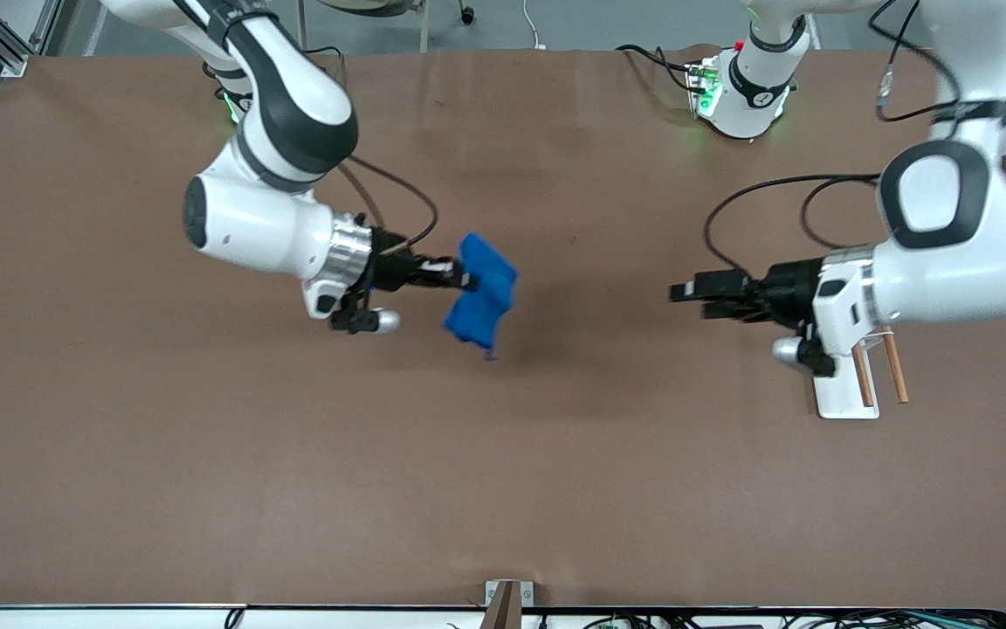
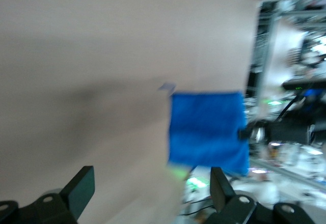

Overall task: Right arm passes towel to left arm to hang
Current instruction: 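Lift the towel with the right gripper while the left gripper approaches, then grasp the towel with the left gripper beside the right gripper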

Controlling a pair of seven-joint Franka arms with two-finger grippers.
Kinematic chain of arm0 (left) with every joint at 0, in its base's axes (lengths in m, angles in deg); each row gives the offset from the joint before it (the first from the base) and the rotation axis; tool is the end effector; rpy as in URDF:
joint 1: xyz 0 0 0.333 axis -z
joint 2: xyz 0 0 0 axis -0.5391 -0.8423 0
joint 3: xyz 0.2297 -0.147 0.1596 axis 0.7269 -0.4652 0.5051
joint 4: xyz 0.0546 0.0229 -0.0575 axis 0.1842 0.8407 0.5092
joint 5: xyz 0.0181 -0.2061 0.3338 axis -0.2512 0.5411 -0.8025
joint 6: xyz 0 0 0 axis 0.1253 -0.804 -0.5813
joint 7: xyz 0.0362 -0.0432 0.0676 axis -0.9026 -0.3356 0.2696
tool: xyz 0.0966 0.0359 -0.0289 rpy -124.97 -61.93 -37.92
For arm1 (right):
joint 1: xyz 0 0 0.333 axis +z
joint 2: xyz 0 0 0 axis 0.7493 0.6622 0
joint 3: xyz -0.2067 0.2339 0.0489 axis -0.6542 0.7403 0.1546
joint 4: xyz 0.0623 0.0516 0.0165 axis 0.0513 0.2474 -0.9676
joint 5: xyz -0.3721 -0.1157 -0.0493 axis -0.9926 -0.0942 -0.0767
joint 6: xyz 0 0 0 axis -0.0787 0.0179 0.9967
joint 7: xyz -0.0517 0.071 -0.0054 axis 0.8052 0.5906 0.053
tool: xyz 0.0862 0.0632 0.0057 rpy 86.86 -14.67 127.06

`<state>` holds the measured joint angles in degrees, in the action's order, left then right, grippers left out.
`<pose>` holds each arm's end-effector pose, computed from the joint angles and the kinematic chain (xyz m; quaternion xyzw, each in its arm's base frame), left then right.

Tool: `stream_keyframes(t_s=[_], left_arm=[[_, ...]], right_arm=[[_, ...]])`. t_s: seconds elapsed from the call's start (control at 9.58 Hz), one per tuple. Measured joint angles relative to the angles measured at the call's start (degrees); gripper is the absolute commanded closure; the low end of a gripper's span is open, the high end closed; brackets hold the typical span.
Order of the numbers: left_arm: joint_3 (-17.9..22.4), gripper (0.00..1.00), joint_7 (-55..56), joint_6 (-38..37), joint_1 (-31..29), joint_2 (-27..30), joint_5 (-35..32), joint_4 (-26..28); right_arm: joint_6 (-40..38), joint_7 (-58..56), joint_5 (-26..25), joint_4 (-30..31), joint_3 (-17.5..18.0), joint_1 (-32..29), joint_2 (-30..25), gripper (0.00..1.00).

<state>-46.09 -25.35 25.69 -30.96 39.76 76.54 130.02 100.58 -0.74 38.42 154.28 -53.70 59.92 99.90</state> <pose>0.6230 -0.1844 0.4190 0.8739 0.0009 -0.0850 0.4786 0.5487 0.3855 0.4453 -0.8857 0.1263 0.1005 0.4354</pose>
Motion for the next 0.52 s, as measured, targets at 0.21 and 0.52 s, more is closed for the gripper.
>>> stream_keyframes(t_s=[0.21, 0.52], left_arm=[[-0.8, 0.00, -2.7, 1.2, 1.5, -3.5, 11.6, 1.8], [-1.2, 0.09, -10.3, -0.8, 1.3, -5.3, 23.9, 7.0]], right_arm=[[0.4, -0.2, 9.6, -0.7, 1.5, 0.3, 0.1, 1.00], [1.1, -0.2, 15.9, -3.6, 2.5, 0.5, 0.5, 1.00]])
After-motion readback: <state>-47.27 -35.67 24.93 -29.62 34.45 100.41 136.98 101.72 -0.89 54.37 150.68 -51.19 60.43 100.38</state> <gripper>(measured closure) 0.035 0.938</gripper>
